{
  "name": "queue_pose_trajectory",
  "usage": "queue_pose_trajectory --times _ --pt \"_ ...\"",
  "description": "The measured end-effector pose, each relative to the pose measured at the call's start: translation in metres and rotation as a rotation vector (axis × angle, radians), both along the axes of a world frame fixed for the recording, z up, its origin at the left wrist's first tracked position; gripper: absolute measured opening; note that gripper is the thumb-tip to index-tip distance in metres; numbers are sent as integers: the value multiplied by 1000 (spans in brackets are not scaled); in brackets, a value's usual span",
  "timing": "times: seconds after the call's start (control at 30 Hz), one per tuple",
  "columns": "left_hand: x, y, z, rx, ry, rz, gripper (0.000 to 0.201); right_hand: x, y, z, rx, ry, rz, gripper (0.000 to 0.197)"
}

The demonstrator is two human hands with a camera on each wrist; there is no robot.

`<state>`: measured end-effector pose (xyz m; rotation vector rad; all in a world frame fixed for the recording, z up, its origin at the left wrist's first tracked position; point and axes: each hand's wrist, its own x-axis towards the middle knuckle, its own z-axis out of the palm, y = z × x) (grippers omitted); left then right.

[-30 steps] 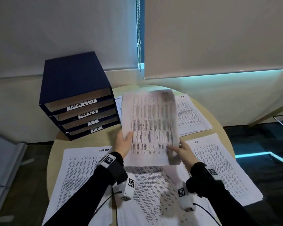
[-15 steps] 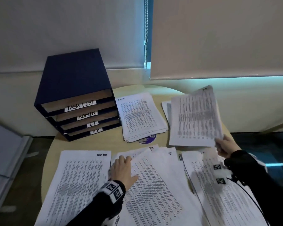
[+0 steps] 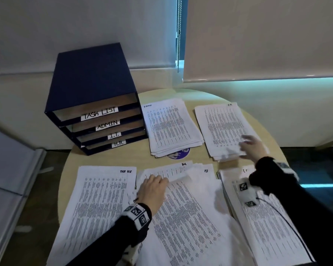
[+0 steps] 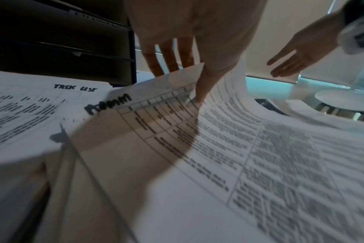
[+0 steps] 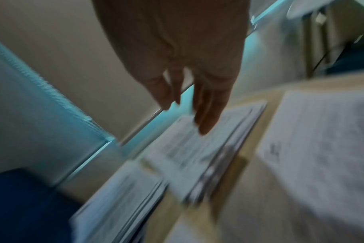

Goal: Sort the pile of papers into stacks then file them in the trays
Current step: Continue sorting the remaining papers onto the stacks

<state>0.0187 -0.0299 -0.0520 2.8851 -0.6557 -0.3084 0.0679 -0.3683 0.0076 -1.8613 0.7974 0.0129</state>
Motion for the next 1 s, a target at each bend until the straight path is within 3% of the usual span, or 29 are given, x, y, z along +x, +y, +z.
queue_pose_trajectory --times 0.07,0.1,0.2,0.3,0.4,0.53,0.6,0.7,0.77,0.87,1.0 --pt "5 0 7 -118 70 -19 24 -31 47 3 166 40 261 36" --pt "8 -1 12 -194 132 6 22 -44 68 -1 157 77 408 38" --pt "15 -6 31 -391 328 112 13 -69 107 -23 -74 148 642 46" --pt "24 -7 36 -445 469 152 13 -81 127 -40 -160 108 561 13" --pt "31 11 35 -579 708 353 32 -91 137 -46 -195 78 446 31" --pt "26 51 24 -665 841 541 23 -105 137 -53 -262 129 391 16" --pt "18 67 29 -616 860 516 15 -108 134 -58 -251 142 372 16" --pt "4 77 38 -574 837 458 18 -109 134 -56 -256 153 369 13" --pt "-4 80 37 -553 810 426 20 -110 137 -51 -222 165 378 22" --pt "-8 84 24 -391 646 341 25 -112 138 -44 -218 199 384 51" --pt "-15 84 19 -171 477 226 24 -117 131 -45 -278 255 403 48"
